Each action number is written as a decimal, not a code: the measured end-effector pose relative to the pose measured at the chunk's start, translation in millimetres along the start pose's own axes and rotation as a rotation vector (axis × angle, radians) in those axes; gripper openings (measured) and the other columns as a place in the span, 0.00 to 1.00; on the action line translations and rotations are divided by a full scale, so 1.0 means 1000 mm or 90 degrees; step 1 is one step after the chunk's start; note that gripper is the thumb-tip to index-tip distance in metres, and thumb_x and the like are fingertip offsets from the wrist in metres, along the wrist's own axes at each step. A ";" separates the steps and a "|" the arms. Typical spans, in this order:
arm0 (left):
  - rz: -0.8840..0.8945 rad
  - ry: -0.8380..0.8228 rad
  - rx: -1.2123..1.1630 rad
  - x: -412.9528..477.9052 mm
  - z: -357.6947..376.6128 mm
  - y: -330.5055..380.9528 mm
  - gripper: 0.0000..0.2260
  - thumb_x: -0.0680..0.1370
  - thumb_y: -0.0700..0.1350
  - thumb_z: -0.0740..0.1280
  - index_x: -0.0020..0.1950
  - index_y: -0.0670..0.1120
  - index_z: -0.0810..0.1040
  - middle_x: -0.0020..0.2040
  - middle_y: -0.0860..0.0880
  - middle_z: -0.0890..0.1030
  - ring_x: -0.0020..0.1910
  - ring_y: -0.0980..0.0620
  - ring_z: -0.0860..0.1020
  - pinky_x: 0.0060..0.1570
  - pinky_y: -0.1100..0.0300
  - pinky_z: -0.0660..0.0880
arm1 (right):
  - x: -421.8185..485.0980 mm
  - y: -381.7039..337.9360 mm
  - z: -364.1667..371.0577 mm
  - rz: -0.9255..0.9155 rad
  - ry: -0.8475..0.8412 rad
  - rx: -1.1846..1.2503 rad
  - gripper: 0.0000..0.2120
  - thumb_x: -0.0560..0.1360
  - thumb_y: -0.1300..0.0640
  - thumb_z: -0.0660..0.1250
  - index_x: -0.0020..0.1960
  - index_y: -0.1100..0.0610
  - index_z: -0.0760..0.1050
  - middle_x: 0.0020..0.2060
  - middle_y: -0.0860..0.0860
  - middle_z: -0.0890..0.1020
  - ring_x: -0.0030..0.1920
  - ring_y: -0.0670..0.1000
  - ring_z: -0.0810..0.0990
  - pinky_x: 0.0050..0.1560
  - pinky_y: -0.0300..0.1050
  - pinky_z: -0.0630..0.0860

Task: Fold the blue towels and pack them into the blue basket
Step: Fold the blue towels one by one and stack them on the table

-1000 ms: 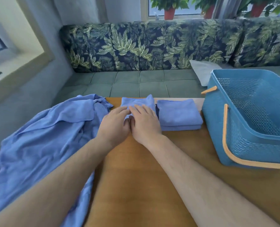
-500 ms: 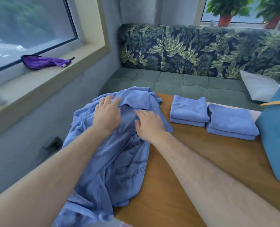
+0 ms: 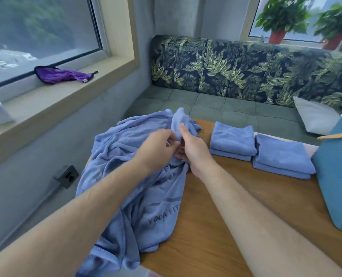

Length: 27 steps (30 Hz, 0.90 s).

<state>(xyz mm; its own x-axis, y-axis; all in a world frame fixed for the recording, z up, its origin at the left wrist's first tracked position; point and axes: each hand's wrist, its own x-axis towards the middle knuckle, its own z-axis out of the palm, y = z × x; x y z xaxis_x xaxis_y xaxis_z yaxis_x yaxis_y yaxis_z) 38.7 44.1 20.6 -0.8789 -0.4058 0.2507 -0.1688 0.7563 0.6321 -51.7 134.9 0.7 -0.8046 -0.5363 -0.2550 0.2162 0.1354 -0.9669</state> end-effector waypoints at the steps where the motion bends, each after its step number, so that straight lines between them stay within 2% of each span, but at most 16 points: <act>1: 0.022 -0.020 -0.022 -0.008 0.003 0.012 0.04 0.79 0.42 0.67 0.46 0.45 0.81 0.40 0.51 0.81 0.37 0.53 0.76 0.38 0.67 0.69 | -0.005 0.001 -0.010 -0.002 0.010 0.029 0.20 0.73 0.40 0.67 0.44 0.56 0.84 0.44 0.57 0.87 0.47 0.56 0.85 0.50 0.52 0.79; 4: 0.043 -0.046 -0.060 -0.021 0.011 0.035 0.04 0.77 0.43 0.68 0.46 0.45 0.83 0.40 0.53 0.83 0.39 0.57 0.78 0.41 0.66 0.73 | -0.025 0.006 -0.045 -0.044 0.069 -0.001 0.12 0.78 0.54 0.67 0.48 0.64 0.77 0.42 0.60 0.83 0.40 0.53 0.80 0.37 0.47 0.78; 5: 0.040 -0.034 -0.064 -0.021 0.012 0.039 0.04 0.77 0.44 0.68 0.45 0.46 0.83 0.40 0.54 0.83 0.40 0.56 0.79 0.42 0.64 0.74 | -0.033 0.006 -0.057 -0.063 0.089 -0.029 0.11 0.79 0.56 0.66 0.49 0.65 0.76 0.42 0.59 0.82 0.40 0.52 0.79 0.37 0.47 0.78; 8: 0.008 -0.001 -0.023 -0.016 0.020 0.038 0.05 0.77 0.44 0.66 0.44 0.49 0.82 0.41 0.56 0.82 0.42 0.56 0.78 0.40 0.64 0.72 | -0.059 0.007 -0.098 -0.094 0.122 -0.078 0.12 0.80 0.57 0.65 0.52 0.68 0.75 0.44 0.57 0.83 0.44 0.51 0.79 0.44 0.47 0.76; 10: -0.034 -0.028 0.033 -0.015 0.035 0.035 0.05 0.76 0.44 0.66 0.44 0.49 0.81 0.42 0.56 0.82 0.43 0.56 0.78 0.38 0.65 0.69 | -0.079 0.009 -0.126 -0.083 0.136 -0.096 0.11 0.80 0.57 0.65 0.52 0.66 0.77 0.47 0.56 0.84 0.46 0.50 0.80 0.45 0.45 0.75; 14: -0.075 -0.164 0.083 -0.026 0.085 0.040 0.06 0.77 0.48 0.66 0.44 0.48 0.82 0.44 0.54 0.82 0.45 0.52 0.79 0.42 0.58 0.72 | -0.119 0.029 -0.182 -0.059 0.184 -0.149 0.07 0.80 0.58 0.66 0.45 0.60 0.79 0.40 0.48 0.82 0.39 0.46 0.76 0.35 0.35 0.70; 16: -0.066 -0.199 0.086 -0.034 0.109 0.050 0.07 0.77 0.49 0.66 0.44 0.49 0.82 0.44 0.53 0.82 0.46 0.51 0.79 0.46 0.56 0.75 | -0.133 0.046 -0.206 -0.037 0.222 -0.168 0.08 0.80 0.60 0.65 0.44 0.62 0.78 0.38 0.49 0.79 0.37 0.46 0.74 0.31 0.35 0.68; 18: -0.045 -0.239 0.091 -0.043 0.128 0.063 0.09 0.79 0.51 0.66 0.47 0.47 0.82 0.46 0.51 0.83 0.47 0.50 0.79 0.50 0.54 0.76 | -0.143 0.061 -0.230 -0.025 0.286 -0.190 0.09 0.80 0.59 0.64 0.48 0.66 0.77 0.40 0.52 0.78 0.39 0.49 0.74 0.33 0.41 0.67; 20: -0.035 -0.297 0.096 -0.051 0.146 0.075 0.13 0.79 0.53 0.66 0.48 0.44 0.82 0.45 0.48 0.83 0.47 0.49 0.80 0.50 0.53 0.77 | -0.149 0.070 -0.250 -0.024 0.354 -0.196 0.08 0.80 0.57 0.64 0.50 0.62 0.78 0.42 0.52 0.80 0.42 0.51 0.76 0.34 0.43 0.66; 22: -0.019 -0.345 0.106 -0.060 0.159 0.086 0.14 0.80 0.51 0.65 0.48 0.40 0.83 0.47 0.44 0.83 0.47 0.45 0.80 0.47 0.52 0.75 | -0.157 0.078 -0.264 -0.010 0.356 -0.174 0.06 0.80 0.55 0.66 0.49 0.57 0.77 0.41 0.50 0.79 0.41 0.50 0.76 0.34 0.42 0.66; 24: 0.013 -0.346 0.120 -0.067 0.166 0.095 0.13 0.81 0.48 0.64 0.47 0.41 0.82 0.46 0.43 0.82 0.46 0.45 0.78 0.44 0.53 0.73 | -0.162 0.092 -0.272 0.034 0.328 -0.217 0.08 0.78 0.52 0.69 0.47 0.56 0.76 0.40 0.49 0.79 0.41 0.49 0.77 0.34 0.42 0.66; 27: 0.016 -0.308 0.116 -0.070 0.174 0.099 0.12 0.81 0.46 0.63 0.38 0.45 0.75 0.41 0.46 0.80 0.43 0.46 0.77 0.41 0.53 0.74 | -0.167 0.120 -0.280 0.115 0.359 -0.343 0.14 0.75 0.48 0.71 0.52 0.58 0.76 0.46 0.52 0.82 0.48 0.55 0.81 0.38 0.45 0.70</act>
<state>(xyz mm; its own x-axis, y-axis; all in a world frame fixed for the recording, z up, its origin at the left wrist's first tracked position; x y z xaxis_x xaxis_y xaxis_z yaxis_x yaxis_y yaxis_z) 5.9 236.5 -62.0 -0.9822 -0.1346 -0.1312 -0.1818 0.8576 0.4811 -46.6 474.2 -74.5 -0.9720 0.0150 -0.2346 0.1895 0.6407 -0.7440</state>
